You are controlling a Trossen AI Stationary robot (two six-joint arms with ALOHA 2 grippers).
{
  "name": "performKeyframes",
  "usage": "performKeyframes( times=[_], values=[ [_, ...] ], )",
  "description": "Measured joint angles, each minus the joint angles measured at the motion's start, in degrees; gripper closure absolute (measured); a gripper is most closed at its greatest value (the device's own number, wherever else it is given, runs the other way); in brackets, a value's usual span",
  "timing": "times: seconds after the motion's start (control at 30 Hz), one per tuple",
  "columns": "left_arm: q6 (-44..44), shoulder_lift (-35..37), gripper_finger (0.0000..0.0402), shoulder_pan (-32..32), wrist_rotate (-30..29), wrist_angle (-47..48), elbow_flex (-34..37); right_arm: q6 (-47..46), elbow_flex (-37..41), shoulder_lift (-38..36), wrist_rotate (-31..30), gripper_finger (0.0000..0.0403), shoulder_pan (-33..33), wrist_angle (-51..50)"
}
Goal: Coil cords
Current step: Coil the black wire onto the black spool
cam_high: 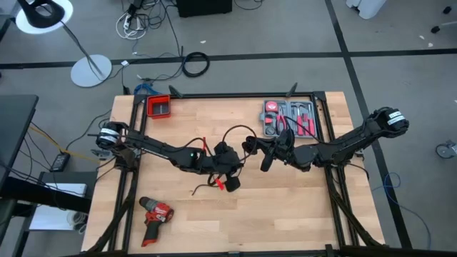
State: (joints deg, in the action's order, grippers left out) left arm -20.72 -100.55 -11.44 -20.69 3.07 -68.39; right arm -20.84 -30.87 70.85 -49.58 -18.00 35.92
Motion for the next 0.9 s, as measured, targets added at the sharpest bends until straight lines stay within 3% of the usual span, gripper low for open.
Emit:
performKeyframes(
  times=[0.17, 0.53, 0.9],
  values=[
    [3.0, 0.0, 0.0401, -0.2, -3.2, 1.1, -3.9, -1.3, 0.0, 0.0, -0.1, 0.0403, 0.0, 0.2],
    [6.7, -0.6, 0.0401, 0.2, -3.9, 3.5, -9.9, -2.1, 0.0, 0.0, -0.3, 0.0403, 0.6, 0.3],
    [8.3, -9.6, 0.0401, 0.6, -1.9, 11.2, -19.4, -2.0, 0.0, 0.0, -0.1, 0.0403, 0.5, -0.3]
  ],
)
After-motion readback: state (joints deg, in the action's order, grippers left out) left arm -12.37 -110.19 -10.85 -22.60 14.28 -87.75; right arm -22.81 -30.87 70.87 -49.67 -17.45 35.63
